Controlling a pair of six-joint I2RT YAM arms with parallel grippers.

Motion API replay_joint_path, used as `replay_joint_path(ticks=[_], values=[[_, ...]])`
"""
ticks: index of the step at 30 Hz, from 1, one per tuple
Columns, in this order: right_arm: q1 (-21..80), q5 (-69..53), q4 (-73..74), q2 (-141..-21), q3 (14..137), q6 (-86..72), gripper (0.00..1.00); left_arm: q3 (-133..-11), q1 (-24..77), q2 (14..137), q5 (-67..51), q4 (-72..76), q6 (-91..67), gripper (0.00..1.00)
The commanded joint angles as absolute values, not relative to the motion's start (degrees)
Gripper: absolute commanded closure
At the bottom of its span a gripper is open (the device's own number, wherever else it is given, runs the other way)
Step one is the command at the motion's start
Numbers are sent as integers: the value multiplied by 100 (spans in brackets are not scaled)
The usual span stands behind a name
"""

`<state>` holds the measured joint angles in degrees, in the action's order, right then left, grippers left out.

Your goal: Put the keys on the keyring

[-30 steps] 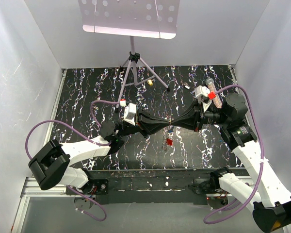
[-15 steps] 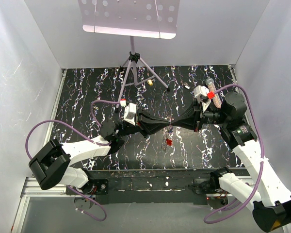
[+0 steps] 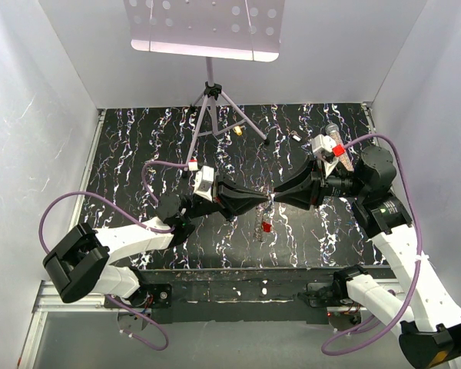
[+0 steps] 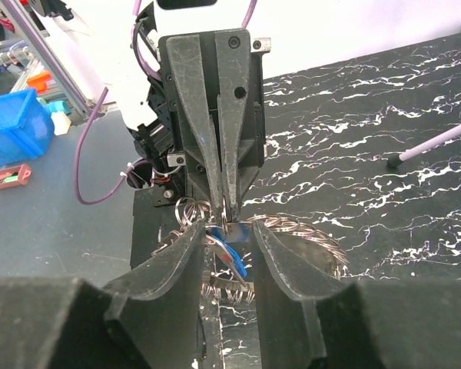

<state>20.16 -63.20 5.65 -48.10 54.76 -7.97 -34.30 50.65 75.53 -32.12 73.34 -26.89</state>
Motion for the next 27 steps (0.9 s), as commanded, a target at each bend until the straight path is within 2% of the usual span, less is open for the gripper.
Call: replay_joint_path(ticks=[1,7,27], values=[[2004,-6380,159,-4781,5599,-1115,64,-3419,5080,7356,-3111,7725,-2689,100],[2092,-6398,53,-4843,5476,-1239,74,-3463,5080,7321,-3094,7699,-2672,100],[2268,-6346,439,-4948,5414,-853,78,-3542,5080,7400,-3015,7717,-2689,100]])
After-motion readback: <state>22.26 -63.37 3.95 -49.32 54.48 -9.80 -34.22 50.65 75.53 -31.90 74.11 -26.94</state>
